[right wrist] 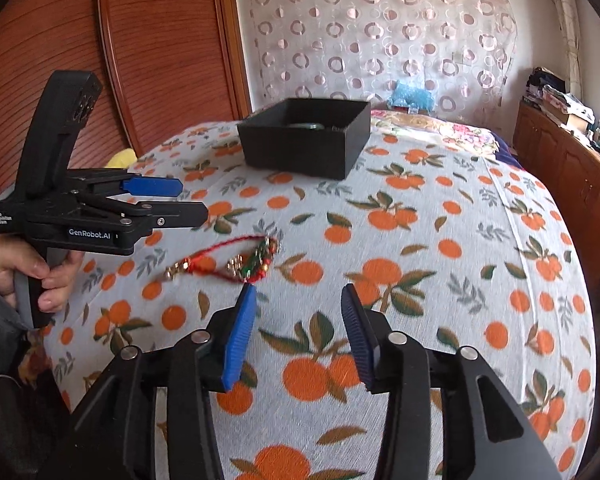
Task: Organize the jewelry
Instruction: 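Grasp the red-string bracelet with the left gripper, then grasp the green-bead pendant with the right gripper while the left gripper holds the bracelet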
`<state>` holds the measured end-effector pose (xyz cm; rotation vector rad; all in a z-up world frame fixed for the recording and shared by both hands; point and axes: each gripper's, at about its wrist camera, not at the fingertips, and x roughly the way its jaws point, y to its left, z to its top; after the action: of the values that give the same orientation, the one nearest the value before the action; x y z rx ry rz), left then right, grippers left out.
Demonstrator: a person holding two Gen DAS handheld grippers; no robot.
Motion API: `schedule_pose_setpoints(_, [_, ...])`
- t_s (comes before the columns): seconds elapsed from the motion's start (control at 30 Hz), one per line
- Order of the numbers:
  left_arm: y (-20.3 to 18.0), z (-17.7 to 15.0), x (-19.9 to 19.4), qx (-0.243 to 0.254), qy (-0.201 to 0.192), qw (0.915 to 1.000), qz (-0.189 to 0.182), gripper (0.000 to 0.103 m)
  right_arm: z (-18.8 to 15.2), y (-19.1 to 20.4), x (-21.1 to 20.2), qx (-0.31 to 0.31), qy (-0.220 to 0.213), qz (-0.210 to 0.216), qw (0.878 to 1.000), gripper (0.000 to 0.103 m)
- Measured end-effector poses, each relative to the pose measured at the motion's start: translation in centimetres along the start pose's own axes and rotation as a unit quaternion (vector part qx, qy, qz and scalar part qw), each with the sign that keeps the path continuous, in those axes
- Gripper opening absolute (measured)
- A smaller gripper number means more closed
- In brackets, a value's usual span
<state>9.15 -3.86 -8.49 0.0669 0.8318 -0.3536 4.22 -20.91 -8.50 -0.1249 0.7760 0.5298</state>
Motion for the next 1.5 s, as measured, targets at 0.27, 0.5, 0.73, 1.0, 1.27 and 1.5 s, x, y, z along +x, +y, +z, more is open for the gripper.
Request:
schedule_pose_setpoints(0.27, [-1.9, -0.2, 1.4, 0.022, 0.027, 0.9993, -0.016, 0.028, -0.3, -0.2, 0.2, 0.006, 0.000, 0.008, 1.000, 0.047])
schedule_pose_setpoints(0.5, [-3.5, 0.3, 2.3, 0.054, 0.034, 0.9979, -0.006, 0.010, -0.3, -0.1, 0.1, 0.002, -0.002, 0.009, 1.000, 0.047])
schedule_pose_setpoints(0.73, [-3.8, 0.9, 1.1, 0.048, 0.011, 0.9988, -0.009, 0.002, -0.3, 0.0, 0.2, 0.004, 0.000, 0.012, 1.000, 0.047])
schedule_pose_setpoints(1.0, [-3.8, 2.7, -3.7, 0.031, -0.054, 0.9978, -0.025, 0.002, -0.2, 0.1, 0.5, 0.004, 0.004, 0.015, 1.000, 0.047])
schedule_pose_setpoints(1.27, [-2.6, 3.1, -6.6, 0.010, -0.090, 0.9955, -0.030, 0.002, -0.2, 0.3, 0.8, -0.001, 0.010, 0.013, 1.000, 0.047])
schedule_pose_setpoints(1.5, [0.0, 2.2, -5.6, -0.012, -0.076, 0.9969, -0.012, 0.002, -0.2, 0.8, 1.1, -0.016, 0.018, 0.005, 1.000, 0.047])
